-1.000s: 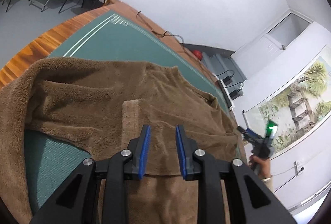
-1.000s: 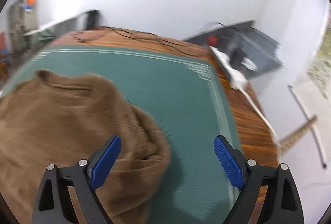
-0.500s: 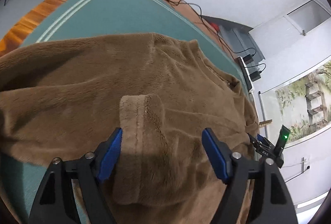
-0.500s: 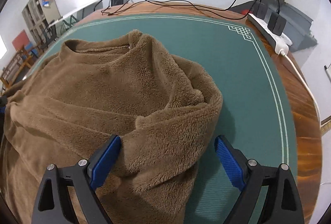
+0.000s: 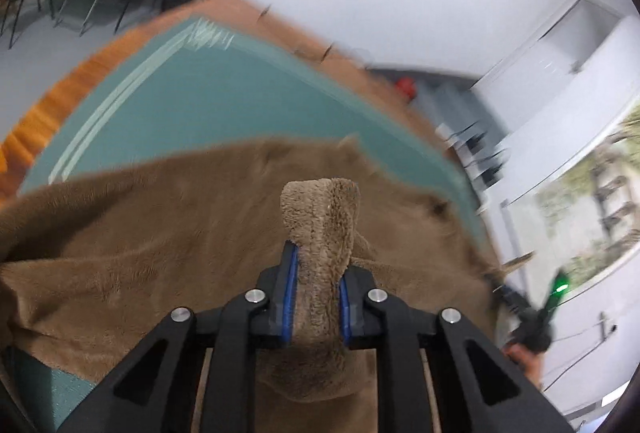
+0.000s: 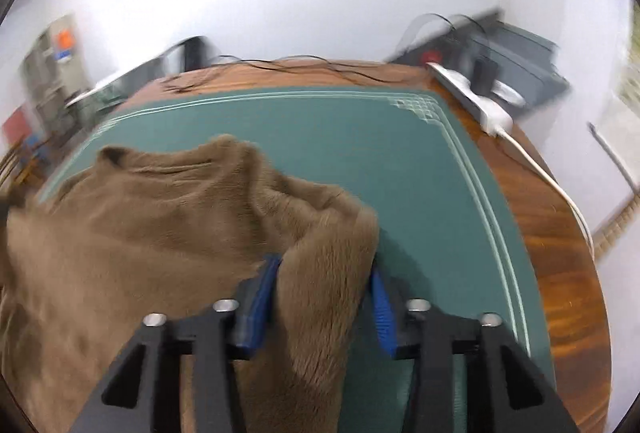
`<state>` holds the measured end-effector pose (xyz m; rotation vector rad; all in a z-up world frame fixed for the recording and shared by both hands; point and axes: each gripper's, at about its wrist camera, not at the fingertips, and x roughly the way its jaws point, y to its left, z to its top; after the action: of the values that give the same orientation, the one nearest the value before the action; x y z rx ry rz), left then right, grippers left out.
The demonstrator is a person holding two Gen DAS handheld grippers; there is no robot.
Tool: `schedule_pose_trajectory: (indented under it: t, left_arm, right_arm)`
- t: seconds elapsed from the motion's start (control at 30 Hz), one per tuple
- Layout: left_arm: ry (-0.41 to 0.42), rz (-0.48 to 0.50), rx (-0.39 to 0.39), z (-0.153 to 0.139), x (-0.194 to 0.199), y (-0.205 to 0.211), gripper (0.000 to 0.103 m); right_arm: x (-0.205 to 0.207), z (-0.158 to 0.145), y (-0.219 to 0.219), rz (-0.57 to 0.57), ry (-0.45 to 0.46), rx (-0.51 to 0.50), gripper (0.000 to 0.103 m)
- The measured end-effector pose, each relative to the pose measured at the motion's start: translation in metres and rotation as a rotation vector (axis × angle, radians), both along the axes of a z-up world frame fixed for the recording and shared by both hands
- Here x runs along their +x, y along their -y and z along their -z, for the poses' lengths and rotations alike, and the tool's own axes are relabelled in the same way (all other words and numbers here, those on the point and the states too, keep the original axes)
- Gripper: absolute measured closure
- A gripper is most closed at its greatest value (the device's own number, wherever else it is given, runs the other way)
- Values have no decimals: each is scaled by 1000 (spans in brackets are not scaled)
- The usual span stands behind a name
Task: Fold clothes
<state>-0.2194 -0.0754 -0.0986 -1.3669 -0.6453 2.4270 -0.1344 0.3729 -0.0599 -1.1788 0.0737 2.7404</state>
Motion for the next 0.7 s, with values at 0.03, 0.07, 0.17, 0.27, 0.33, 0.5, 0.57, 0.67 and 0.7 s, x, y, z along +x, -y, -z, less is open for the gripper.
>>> schedule_pose_trajectory:
  t: [0.03,0.07,0.17,0.27,0.33,0.5,0.57,0.67,0.7]
  left_arm:
    - [30,-7,-28,9,-2,1,74]
    - [51,-13,-52,17,-2,2,71]
    - [55,-41,-57,21,3,13,50]
    - [-1,-92,-76,6,11,20,37]
    - [-40,-82,-72,-3,16,17,31]
    - [-22,8,-88,2,10,-13,27]
    - [32,16,-139,18,1,-18,27]
    - [50,19,-170,29,-2,-18,27]
    - [46,21,-172,28,-1,-18,27]
  right_arm:
    - [-2,2,-4,33,-3,21,46]
    - [-4,4,-8,62,-5,34,41]
    - [2,-4,-16,94,-16,27,35]
    - [12,-18,-4,50,-58,73,35]
    - [17,-27,4,-23,-81,9,32]
    - [12,-10,43,-234,23,-157,32]
    - [15,4,54,-294,93,-168,32]
    - [30,18,69,-365,141,-59,32]
    - [37,20,73,-387,145,-4,32]
